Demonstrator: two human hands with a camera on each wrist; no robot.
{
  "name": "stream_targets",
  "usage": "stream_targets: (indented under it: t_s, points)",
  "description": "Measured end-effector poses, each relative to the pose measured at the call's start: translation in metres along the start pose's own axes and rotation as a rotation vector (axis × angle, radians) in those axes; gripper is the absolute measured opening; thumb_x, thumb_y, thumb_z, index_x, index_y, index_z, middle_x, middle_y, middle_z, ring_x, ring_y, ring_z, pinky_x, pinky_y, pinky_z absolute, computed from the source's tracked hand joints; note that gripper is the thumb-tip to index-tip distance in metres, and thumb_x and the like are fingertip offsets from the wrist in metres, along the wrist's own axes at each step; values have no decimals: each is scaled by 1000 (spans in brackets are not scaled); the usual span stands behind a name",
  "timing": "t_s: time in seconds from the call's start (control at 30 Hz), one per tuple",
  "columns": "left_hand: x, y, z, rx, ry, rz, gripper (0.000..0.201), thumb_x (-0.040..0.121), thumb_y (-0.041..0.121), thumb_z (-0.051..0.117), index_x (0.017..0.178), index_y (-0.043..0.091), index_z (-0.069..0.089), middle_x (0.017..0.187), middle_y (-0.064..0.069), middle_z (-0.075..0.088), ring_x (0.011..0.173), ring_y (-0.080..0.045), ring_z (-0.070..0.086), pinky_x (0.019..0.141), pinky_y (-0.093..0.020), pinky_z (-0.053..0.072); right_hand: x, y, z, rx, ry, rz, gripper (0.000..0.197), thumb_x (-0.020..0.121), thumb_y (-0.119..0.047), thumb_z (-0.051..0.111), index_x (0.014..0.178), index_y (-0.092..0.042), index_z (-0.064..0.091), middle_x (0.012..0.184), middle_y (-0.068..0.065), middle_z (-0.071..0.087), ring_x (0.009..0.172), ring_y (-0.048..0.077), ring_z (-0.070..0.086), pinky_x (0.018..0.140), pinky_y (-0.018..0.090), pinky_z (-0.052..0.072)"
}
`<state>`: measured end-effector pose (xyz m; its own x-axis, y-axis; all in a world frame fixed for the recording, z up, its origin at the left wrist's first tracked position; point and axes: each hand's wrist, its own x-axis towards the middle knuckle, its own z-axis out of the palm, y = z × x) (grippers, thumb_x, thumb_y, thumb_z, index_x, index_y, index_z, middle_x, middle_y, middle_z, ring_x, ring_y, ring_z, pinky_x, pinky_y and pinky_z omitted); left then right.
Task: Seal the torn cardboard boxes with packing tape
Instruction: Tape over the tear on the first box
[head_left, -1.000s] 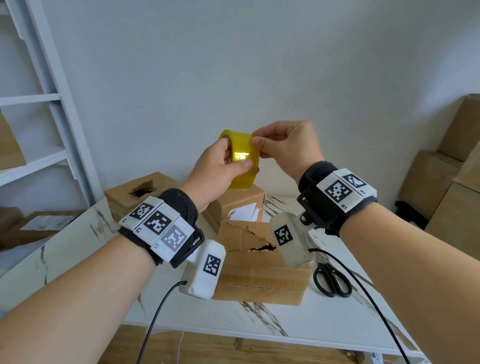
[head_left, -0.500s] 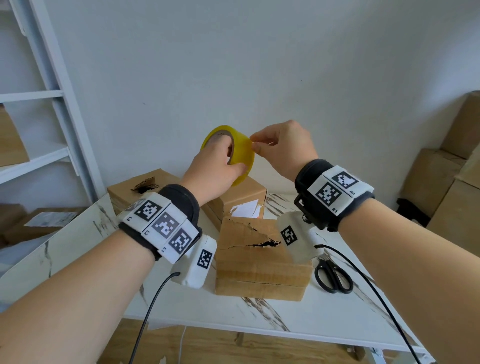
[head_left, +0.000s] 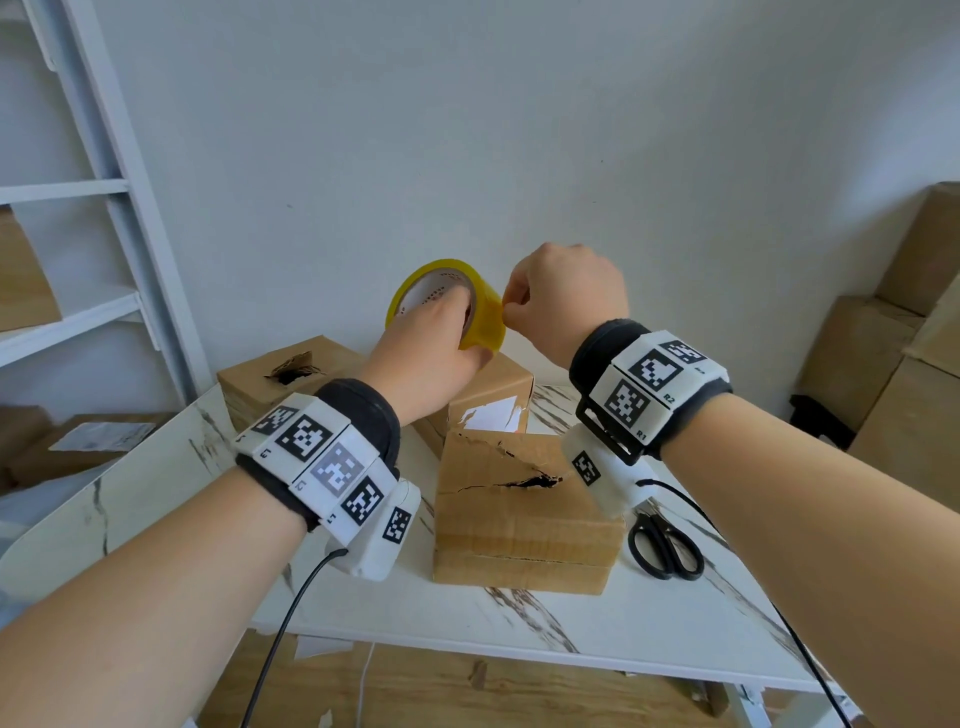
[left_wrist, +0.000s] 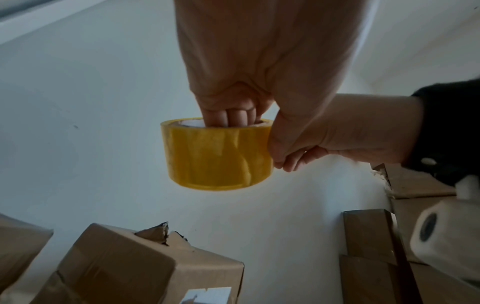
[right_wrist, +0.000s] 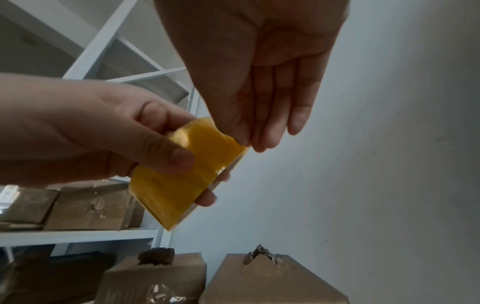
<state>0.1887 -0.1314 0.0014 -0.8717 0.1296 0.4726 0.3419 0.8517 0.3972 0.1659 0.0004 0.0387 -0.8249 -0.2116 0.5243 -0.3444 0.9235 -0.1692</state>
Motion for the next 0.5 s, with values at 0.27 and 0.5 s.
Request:
stream_targets:
  t_s: [0.27,0.5]
  points:
    - [5,-6,3,-38,18,-45,21,88,25,60,96,10,48,96,-8,60,79,-24,55,59,-30,40,-3,1,3,197,-59,19,7,75,-24,59,72,-18,64,74,0,63,73,21,58,55,24,39]
    - [6,-11,3,-172,14,-84,31,86,27,63,109,10,52,109,-10,60,99,-27,58,86,-47,50,2,14,8,415,-52,50,23,86,-16,60,106,-16,72,103,-1,71,96,15,63,88,28,50]
